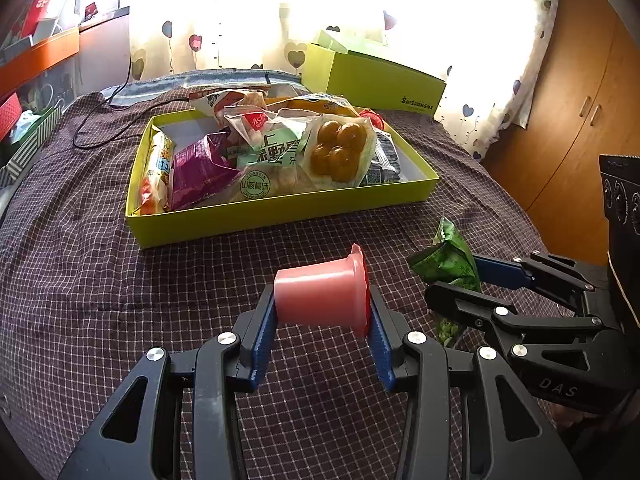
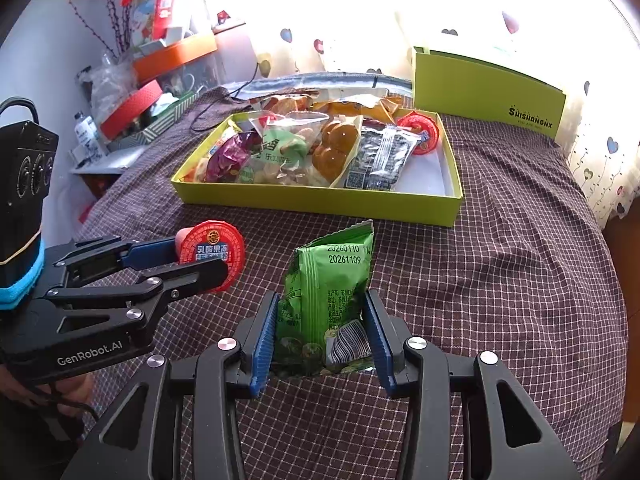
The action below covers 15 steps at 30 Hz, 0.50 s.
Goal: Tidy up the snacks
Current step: 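Carry the jelly cup and green packet over the yellow tray and lower them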
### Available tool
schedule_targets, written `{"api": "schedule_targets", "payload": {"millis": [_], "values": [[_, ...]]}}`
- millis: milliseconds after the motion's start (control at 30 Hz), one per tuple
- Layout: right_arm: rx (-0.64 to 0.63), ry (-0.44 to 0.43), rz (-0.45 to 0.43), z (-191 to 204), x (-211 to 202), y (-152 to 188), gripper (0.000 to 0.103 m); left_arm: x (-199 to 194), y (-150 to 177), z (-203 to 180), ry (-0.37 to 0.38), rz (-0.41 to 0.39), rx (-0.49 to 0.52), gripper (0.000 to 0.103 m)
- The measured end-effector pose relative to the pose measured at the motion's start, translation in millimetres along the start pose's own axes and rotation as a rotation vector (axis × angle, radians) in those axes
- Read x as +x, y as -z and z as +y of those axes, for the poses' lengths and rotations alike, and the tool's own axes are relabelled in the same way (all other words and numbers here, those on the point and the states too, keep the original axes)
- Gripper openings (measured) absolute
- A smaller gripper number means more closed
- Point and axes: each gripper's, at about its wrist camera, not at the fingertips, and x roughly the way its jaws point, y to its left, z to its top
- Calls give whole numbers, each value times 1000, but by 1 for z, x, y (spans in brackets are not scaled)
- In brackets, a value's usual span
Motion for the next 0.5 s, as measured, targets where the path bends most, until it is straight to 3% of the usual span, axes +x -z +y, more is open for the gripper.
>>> {"api": "schedule_targets", "payload": {"millis": [500], "values": [[-16, 27, -60, -5, -9, -30, 41, -11, -26, 17, -30, -62, -5, 43]]}}
